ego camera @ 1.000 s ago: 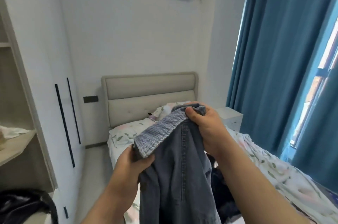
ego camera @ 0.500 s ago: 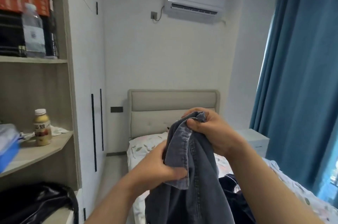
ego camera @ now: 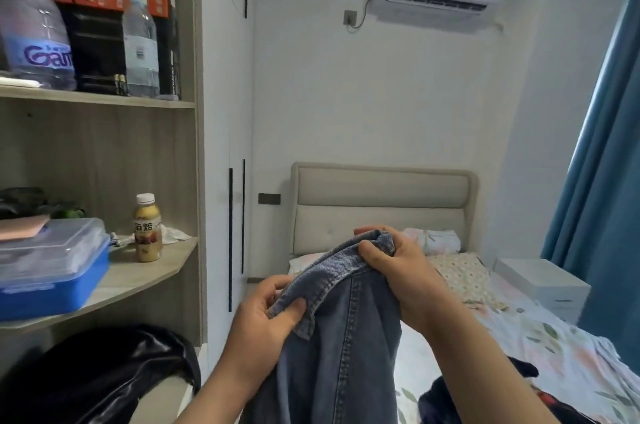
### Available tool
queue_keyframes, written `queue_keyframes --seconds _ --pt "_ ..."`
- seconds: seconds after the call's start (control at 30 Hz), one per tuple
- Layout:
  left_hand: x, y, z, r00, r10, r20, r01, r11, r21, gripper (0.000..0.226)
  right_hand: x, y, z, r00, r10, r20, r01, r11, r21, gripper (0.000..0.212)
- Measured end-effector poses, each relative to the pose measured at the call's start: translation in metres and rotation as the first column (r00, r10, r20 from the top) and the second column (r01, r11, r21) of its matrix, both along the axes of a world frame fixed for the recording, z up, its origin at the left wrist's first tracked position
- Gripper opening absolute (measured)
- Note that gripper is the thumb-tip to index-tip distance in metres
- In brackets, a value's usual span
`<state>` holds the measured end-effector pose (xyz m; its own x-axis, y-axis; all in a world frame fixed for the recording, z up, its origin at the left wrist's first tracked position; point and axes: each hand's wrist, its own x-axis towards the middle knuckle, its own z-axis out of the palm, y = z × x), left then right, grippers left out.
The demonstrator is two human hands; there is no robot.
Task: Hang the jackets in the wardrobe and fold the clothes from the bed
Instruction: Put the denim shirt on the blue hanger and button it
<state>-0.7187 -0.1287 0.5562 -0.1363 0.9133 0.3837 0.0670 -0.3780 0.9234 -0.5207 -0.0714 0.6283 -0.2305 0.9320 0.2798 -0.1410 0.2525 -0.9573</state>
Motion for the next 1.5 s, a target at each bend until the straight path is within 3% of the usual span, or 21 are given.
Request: queue_keyframes --seconds 0.13,0.27,0.4,0.5,0.6,0.73,1.07,1.17,1.37,1.5 --pt "-0.053 0.033 -0.008 0.989 0.103 -0.103 -0.101 0.995 0.017 0.025 -0.042 0.04 -0.013 0.997 0.003 0.082 -0.004 1.0 0.02 0.031" --pt "-0.104 0.073 -0.005 0.972 0.104 -0.209 -0.113 0.993 -0.03 0.023 -0.091 0.079 -0.017 0.995 -0.036 0.094 0.033 0.999 0.029 0.023" --pt "-0.14 0.113 -0.008 0.954 0.119 -0.275 -0.141 0.988 -0.064 0.027 -0.131 0.112 -0.02 1.0 -0.025 -0.002 0.025 0.999 -0.028 0.008" --pt "-0.156 0.138 -0.016 0.973 0.006 -0.231 -0.049 0.982 -0.182 0.024 -0.151 0.13 -0.021 0.999 -0.048 -0.021 0.047 0.997 -0.058 0.01" --pt "-0.162 0.156 -0.02 0.993 -0.047 -0.108 0.024 0.979 -0.203 0.009 -0.162 0.146 -0.022 0.997 -0.078 -0.007 0.078 0.996 -0.051 0.012" --pt "-0.168 0.184 -0.026 1.0 -0.007 0.023 0.011 0.984 -0.18 0.044 -0.169 0.174 -0.023 0.995 -0.1 0.011 0.101 0.994 -0.052 0.01" --pt "-0.166 0.266 -0.035 0.985 0.04 0.169 -0.004 0.978 -0.208 0.033 -0.17 0.267 -0.052 0.997 -0.06 -0.039 0.058 0.996 -0.065 0.006" --pt "-0.162 0.303 -0.045 0.981 0.087 0.173 -0.037 0.962 -0.272 0.04 -0.161 0.31 -0.07 1.0 -0.023 -0.005 0.023 0.997 -0.079 0.012" --pt "-0.152 0.381 -0.058 0.981 0.156 0.112 -0.104 0.922 -0.374 0.035 -0.149 0.399 -0.109 0.999 0.018 0.039 -0.012 0.99 -0.143 0.002" --pt "-0.152 0.419 -0.063 0.971 0.222 0.085 -0.17 0.899 -0.403 0.032 -0.143 0.443 -0.122 0.977 0.199 0.071 -0.185 0.968 -0.169 0.025"
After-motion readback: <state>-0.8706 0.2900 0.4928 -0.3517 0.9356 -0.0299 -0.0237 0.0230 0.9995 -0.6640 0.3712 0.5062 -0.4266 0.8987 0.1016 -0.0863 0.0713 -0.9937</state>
